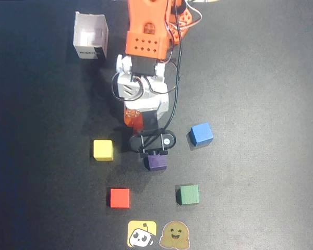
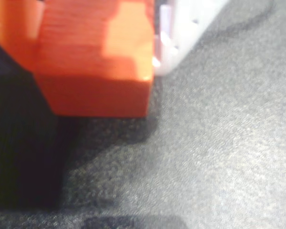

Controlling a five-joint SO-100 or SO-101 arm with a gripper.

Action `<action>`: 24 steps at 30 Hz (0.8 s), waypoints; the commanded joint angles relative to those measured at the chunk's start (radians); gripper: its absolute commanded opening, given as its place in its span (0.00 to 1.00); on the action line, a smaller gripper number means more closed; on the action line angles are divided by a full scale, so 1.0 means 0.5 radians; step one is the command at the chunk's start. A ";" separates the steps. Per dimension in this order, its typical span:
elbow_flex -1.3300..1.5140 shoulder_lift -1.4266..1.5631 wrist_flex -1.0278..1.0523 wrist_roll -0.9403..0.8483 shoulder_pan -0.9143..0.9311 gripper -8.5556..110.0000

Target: Put the orange cube on top of the purple cube.

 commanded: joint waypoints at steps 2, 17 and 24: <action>-0.049 -0.009 -0.018 -0.018 0.018 0.10; -0.472 0.114 0.445 0.095 0.025 0.10; -0.580 0.196 0.509 0.365 -0.028 0.10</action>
